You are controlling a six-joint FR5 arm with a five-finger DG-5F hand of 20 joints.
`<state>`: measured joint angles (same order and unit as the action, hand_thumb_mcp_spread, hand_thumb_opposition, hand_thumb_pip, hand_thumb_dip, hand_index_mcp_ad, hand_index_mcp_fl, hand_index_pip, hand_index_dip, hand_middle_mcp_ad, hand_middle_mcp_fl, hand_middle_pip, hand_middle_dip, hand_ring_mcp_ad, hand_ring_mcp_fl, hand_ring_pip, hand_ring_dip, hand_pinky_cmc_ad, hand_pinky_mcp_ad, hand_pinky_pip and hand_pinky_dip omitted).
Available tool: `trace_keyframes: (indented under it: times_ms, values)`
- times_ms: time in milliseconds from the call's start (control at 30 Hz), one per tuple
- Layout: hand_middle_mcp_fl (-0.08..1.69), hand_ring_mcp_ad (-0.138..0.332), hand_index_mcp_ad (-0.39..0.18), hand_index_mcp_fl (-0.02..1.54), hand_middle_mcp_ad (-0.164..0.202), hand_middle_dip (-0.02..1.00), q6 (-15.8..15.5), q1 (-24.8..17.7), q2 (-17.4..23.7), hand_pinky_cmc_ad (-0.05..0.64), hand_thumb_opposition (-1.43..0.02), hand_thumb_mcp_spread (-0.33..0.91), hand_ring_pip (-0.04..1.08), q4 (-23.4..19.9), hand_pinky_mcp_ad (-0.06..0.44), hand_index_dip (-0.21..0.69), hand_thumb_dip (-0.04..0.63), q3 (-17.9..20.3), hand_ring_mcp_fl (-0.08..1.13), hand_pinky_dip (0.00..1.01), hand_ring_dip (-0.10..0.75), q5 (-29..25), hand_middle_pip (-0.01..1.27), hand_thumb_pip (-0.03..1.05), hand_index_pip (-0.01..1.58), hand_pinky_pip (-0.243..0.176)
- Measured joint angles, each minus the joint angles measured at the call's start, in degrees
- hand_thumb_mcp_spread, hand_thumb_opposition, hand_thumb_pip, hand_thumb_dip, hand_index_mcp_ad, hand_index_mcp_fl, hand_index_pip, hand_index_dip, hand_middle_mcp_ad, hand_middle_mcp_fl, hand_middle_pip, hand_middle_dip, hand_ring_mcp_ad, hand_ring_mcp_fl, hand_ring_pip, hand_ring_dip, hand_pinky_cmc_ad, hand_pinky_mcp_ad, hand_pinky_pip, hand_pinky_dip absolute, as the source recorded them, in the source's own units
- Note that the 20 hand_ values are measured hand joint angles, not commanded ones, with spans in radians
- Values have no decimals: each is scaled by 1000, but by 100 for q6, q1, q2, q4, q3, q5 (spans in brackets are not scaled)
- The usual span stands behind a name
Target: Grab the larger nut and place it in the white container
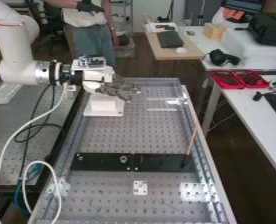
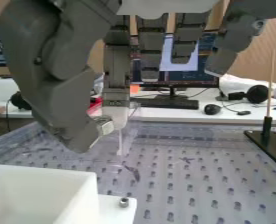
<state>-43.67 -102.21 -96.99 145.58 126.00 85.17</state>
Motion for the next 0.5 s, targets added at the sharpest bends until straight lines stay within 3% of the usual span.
trace_keyframes:
  times_ms: [500]
  values:
    - [152,115,-38,288,73,253,-88,194,-45,312,-939,325,101,100,246,188,312,-13,3,328,89,1342,127,674,1541,-89]
